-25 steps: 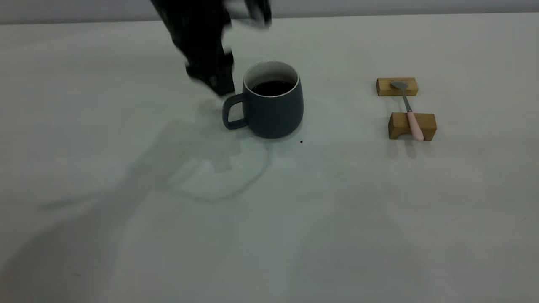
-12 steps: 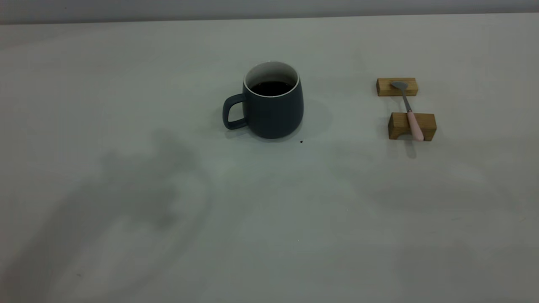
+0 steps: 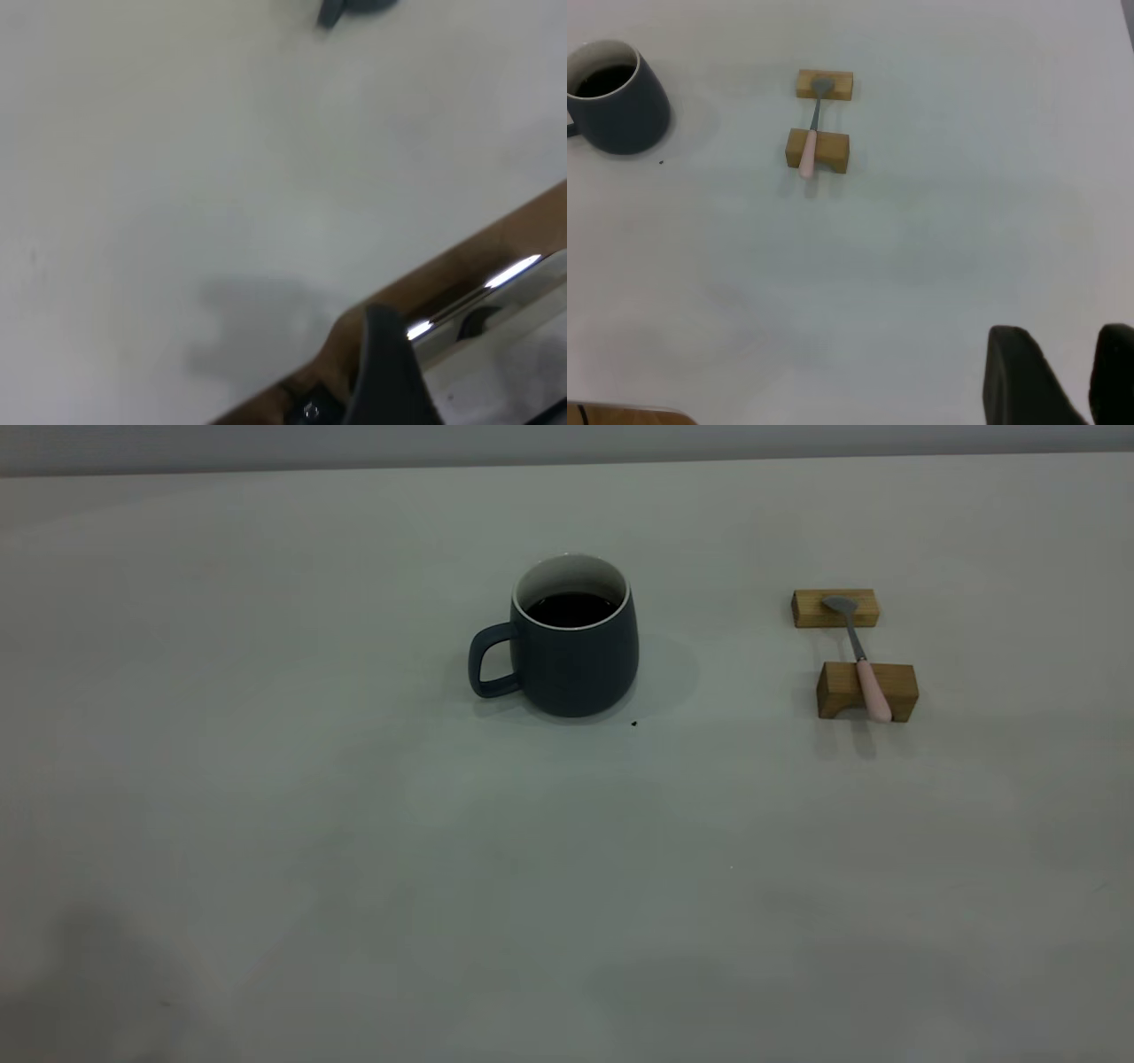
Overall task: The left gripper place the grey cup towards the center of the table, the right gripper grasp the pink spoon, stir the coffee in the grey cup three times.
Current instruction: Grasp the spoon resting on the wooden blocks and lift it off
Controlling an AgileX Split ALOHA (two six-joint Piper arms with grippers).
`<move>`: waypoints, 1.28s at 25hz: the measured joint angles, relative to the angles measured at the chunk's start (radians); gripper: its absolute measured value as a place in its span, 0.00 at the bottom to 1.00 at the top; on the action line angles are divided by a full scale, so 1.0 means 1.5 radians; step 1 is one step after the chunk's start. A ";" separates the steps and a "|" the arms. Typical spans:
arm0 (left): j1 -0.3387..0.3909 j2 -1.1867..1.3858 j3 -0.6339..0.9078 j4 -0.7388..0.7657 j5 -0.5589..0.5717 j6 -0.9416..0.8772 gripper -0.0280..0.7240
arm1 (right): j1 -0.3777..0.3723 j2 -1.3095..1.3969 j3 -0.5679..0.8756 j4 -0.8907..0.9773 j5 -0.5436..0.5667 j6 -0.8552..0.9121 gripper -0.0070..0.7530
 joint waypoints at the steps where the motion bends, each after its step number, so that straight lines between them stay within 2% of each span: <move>1: 0.000 -0.031 0.034 0.004 0.000 -0.005 0.79 | 0.000 0.000 0.000 0.000 0.000 0.000 0.32; 11: 0.000 -0.301 0.340 -0.005 -0.003 -0.068 0.79 | 0.000 0.000 0.000 0.000 0.000 0.000 0.32; 16: 0.000 -0.419 0.363 0.002 -0.038 -0.071 0.79 | 0.000 0.000 0.000 0.000 0.000 0.000 0.32; 22: 0.004 -0.530 0.363 0.005 -0.023 -0.072 0.79 | 0.000 0.000 0.000 0.000 0.000 0.000 0.32; 24: 0.030 -0.556 0.363 0.005 -0.008 -0.072 0.79 | 0.000 0.000 0.000 0.000 0.000 0.000 0.32; 32: 0.233 -0.611 0.363 0.005 -0.004 -0.073 0.79 | 0.000 0.000 0.000 0.000 0.000 0.000 0.32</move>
